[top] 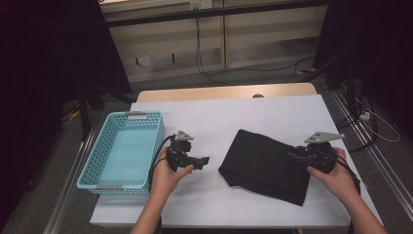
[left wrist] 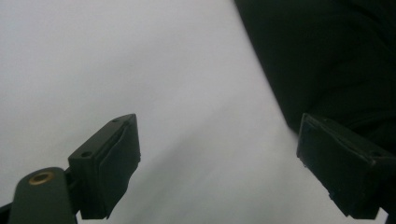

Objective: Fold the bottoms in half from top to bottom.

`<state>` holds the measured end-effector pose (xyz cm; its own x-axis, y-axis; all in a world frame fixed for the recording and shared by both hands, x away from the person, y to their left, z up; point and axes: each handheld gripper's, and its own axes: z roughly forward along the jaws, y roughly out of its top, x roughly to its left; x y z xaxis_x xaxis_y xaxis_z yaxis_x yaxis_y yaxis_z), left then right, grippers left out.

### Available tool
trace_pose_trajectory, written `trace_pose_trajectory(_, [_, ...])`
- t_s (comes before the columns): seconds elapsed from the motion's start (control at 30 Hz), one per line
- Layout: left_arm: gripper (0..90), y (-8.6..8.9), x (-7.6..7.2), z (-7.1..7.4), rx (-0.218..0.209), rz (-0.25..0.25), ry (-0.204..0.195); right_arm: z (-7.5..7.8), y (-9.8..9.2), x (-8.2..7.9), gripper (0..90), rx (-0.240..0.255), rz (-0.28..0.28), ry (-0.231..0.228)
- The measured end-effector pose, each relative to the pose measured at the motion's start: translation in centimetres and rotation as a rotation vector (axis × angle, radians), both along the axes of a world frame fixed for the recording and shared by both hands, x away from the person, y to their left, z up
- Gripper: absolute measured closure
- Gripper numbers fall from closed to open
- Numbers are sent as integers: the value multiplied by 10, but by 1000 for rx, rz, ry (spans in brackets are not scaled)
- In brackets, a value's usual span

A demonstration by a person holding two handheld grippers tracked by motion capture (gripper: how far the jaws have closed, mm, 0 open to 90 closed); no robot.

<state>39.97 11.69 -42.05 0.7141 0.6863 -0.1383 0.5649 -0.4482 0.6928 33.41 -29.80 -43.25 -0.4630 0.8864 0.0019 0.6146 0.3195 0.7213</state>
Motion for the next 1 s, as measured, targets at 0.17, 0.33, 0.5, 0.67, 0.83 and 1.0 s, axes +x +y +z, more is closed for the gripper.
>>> trace_pose_trajectory(0.17, [133,0,1,0,1,-2,11,-12,9,5,651,-79,0,33])
trace_pose_trajectory(0.33, [133,-2,1,-1,11,-13,8,-10,8,4,859,-68,30,42])
trace_pose_trajectory(0.5, [133,-3,1,0,7,-12,1,7,10,2,866,-41,34,-11])
trace_pose_trajectory(0.67, [133,-4,1,0,12,-16,1,14,15,14,861,-75,39,-37])
trace_pose_trajectory(0.83, [134,-2,1,3,5,-21,4,-2,16,26,650,-122,-6,-22])
trace_pose_trajectory(1.0, [133,-2,2,0,4,-6,2,-7,14,31,475,-87,-46,-14])
